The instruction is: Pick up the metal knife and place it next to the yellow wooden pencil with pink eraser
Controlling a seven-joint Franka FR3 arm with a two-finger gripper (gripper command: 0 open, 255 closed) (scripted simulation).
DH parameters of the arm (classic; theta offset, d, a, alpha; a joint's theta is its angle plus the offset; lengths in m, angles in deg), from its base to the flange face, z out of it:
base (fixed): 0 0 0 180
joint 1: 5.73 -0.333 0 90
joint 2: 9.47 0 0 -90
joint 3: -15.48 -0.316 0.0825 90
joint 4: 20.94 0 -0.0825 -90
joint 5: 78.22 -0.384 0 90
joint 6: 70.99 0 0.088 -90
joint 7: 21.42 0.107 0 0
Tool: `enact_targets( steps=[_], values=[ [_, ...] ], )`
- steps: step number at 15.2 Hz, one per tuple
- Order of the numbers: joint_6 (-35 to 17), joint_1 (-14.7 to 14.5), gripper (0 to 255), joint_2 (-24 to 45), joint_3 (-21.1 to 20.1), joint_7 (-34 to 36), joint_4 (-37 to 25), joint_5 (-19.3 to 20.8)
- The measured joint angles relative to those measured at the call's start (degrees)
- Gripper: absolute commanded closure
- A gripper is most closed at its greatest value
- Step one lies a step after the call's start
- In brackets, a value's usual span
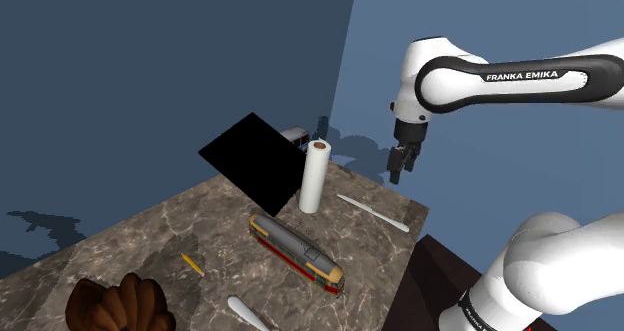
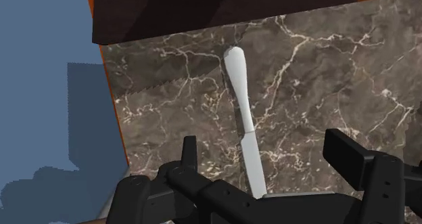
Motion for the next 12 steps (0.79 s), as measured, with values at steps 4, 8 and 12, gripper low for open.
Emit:
enact_targets(
  steps=[4,8,12],
  values=[
    [-8.04,-0.89,0,6.09,-2.27,1.69,2.65,0.82],
    [-15.66,-1.44,0,12.84,-4.34,3.68,4.23,2.16],
    [-19.05,-1.45,0,14.46,-4.66,4.20,6.09,2.58]
  ],
)
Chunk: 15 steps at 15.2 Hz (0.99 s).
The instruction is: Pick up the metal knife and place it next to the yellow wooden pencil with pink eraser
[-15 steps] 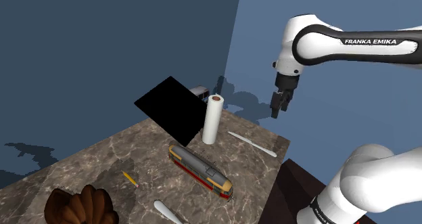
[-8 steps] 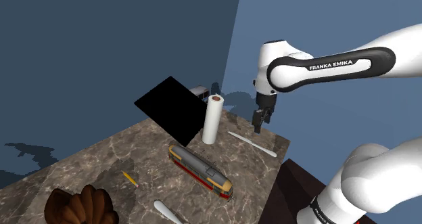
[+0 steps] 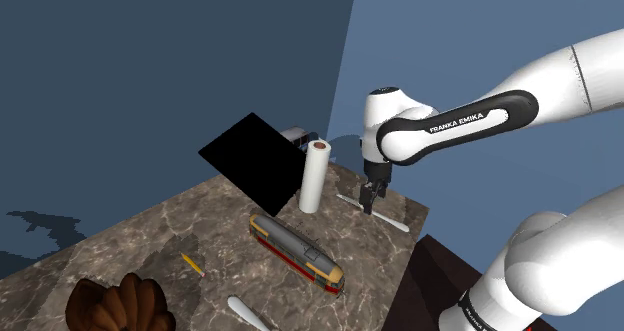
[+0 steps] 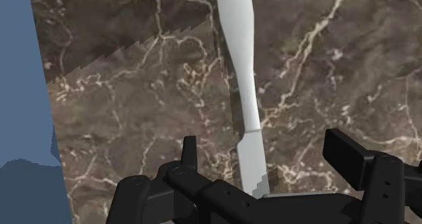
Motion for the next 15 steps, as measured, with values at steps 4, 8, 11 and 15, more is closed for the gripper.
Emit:
enact_targets(
  steps=[4,8,11,15],
  values=[
    [-3.59,0.29,0,1.48,0.12,0.13,2.11,0.44],
    [-4.16,0.31,0,1.76,0.11,0.19,2.37,0.51],
    [-4.20,0.31,255,1.77,0.11,0.20,2.39,0.51],
    [-4.17,0.09,255,1.43,-0.11,0.14,1.86,0.14]
  ],
)
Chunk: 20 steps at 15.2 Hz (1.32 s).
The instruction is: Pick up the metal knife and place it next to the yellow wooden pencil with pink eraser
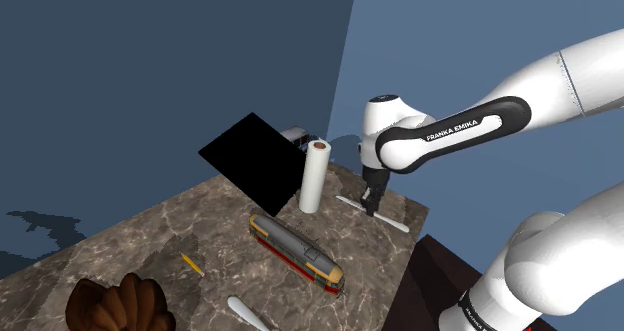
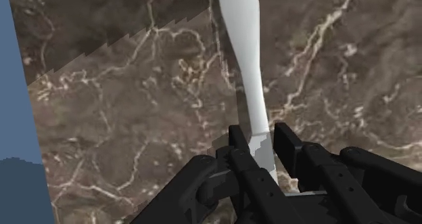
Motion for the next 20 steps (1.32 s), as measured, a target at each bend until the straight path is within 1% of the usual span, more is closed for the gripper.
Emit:
enact_targets(
  steps=[7,13,20],
  values=[
    [0.53,0.17,255,-0.09,0.14,-0.04,-0.02,0.23],
    [5.38,0.07,255,-2.94,0.35,-0.66,-1.66,-0.13],
    [11.47,-0.08,255,-5.64,0.50,-1.28,-5.07,-0.48]
  ],
)
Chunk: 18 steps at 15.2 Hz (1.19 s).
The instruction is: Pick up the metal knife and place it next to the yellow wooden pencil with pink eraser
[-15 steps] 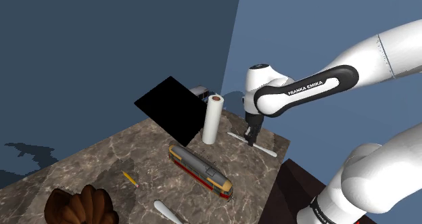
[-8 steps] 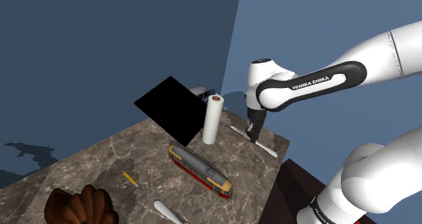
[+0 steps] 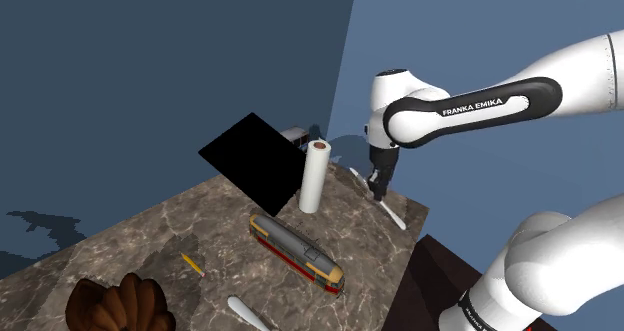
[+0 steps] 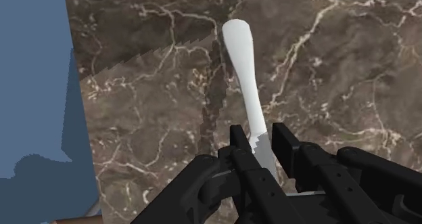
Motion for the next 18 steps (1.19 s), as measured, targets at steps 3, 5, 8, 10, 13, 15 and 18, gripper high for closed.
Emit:
enact_targets(
  steps=[3,5,8,10,13,15,18],
  values=[
    [1.40,-0.78,255,0.97,-1.13,1.37,-2.25,-0.77],
    [1.30,-1.91,255,3.17,-2.92,3.76,-4.17,-1.77],
    [1.47,-3.21,255,7.07,-5.25,7.06,-8.06,-2.70],
    [1.49,-4.08,255,10.07,-6.85,9.48,-10.95,-3.12],
    [2.12,-5.53,255,14.79,-9.39,13.54,-16.11,-3.43],
    [2.40,-6.39,255,17.91,-10.78,16.02,-19.33,-3.28],
    [3.65,-7.63,255,23.19,-12.52,19.53,-25.60,-2.48]
  ],
)
